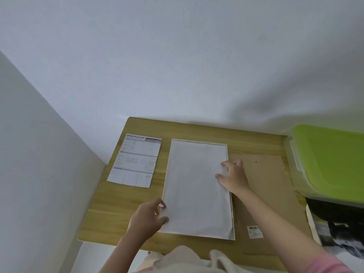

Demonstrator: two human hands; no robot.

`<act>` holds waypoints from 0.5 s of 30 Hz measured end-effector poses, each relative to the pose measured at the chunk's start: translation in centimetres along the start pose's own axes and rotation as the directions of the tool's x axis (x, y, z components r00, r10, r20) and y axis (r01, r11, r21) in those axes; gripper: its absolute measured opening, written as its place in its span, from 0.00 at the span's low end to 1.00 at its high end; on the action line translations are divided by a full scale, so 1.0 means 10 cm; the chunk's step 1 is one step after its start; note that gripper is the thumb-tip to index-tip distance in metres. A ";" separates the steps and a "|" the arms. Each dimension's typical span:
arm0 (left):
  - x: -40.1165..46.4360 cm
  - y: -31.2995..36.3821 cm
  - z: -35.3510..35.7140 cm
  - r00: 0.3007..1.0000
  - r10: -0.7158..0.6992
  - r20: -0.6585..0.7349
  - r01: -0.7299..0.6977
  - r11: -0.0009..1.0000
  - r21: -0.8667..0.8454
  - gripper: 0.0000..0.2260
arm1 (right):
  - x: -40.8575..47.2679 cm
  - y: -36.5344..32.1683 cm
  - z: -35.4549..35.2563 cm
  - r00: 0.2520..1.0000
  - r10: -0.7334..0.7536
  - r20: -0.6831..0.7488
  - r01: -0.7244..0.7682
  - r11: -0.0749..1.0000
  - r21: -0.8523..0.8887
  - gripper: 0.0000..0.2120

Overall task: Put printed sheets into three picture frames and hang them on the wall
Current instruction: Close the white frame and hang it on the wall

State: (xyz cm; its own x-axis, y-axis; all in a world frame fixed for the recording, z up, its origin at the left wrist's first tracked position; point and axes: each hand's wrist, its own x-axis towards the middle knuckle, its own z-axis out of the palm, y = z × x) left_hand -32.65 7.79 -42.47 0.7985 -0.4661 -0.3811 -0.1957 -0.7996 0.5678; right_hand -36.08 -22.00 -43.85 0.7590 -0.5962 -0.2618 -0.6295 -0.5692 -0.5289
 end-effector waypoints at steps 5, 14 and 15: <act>0.05 -0.12 0.00 0.995 0.099 0.029 -0.098 0.995 -0.018 0.13 | -0.01 0.00 0.03 0.998 0.068 -0.012 -0.068 0.997 0.043 0.23; 0.08 -0.27 0.01 0.978 0.204 0.041 -0.201 0.977 -0.075 0.15 | -0.07 -0.04 0.09 0.986 0.157 -0.057 -0.148 0.979 0.139 0.22; 0.08 -0.28 0.02 0.978 0.205 0.038 -0.202 0.976 -0.077 0.15 | -0.09 -0.04 0.09 0.986 0.155 -0.060 -0.145 0.979 0.146 0.22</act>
State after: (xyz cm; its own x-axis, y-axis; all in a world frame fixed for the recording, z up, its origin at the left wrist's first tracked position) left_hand -31.57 9.55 -44.49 0.7193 -0.6341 -0.2836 -0.3087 -0.6575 0.6873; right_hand -36.34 -20.77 -44.12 0.6411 -0.7101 -0.2911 -0.7016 -0.3884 -0.5974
